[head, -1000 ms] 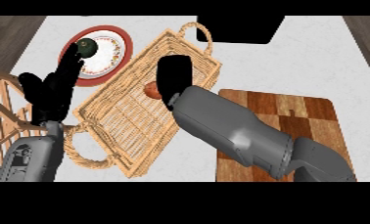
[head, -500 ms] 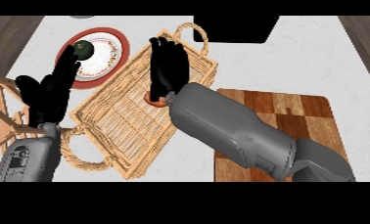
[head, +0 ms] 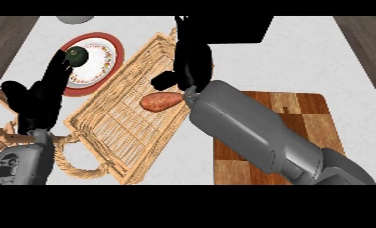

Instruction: Pick the sweet potato from the cutting board and place it in the basket

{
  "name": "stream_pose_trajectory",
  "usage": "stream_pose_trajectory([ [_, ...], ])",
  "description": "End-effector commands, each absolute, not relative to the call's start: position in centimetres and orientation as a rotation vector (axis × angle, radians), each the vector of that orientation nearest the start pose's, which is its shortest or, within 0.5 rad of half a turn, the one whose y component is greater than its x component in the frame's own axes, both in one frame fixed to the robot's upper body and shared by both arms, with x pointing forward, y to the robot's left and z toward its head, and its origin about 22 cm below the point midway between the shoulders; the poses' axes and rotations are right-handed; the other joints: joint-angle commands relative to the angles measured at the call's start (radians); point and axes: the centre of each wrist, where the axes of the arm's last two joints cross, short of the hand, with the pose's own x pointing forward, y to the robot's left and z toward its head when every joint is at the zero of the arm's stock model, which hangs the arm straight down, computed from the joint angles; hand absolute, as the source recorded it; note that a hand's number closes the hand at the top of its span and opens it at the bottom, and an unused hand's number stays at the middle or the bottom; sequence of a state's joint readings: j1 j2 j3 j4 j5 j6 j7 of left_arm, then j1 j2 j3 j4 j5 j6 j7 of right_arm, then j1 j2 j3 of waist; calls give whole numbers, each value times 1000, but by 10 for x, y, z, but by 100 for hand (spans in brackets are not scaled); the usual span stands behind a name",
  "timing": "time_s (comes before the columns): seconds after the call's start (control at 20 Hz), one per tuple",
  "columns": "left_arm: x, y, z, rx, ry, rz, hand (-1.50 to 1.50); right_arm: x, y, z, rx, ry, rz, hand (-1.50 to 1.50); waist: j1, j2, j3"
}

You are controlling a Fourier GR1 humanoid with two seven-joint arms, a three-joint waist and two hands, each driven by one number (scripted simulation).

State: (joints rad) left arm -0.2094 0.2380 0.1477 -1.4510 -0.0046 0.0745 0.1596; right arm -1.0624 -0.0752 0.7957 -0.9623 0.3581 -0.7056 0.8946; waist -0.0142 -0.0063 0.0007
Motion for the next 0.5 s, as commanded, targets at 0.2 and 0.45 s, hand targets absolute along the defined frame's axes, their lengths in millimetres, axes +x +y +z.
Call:
stream_pose_trajectory([
  [0.2,286,297,37,322,-1493,4,0,318,-86,113,-609,-1480,376,-150,-24,-3,0],
  [0.45,290,293,43,304,-1514,-12,0,275,-132,102,-554,-1547,342,-150,-9,2,0],
])
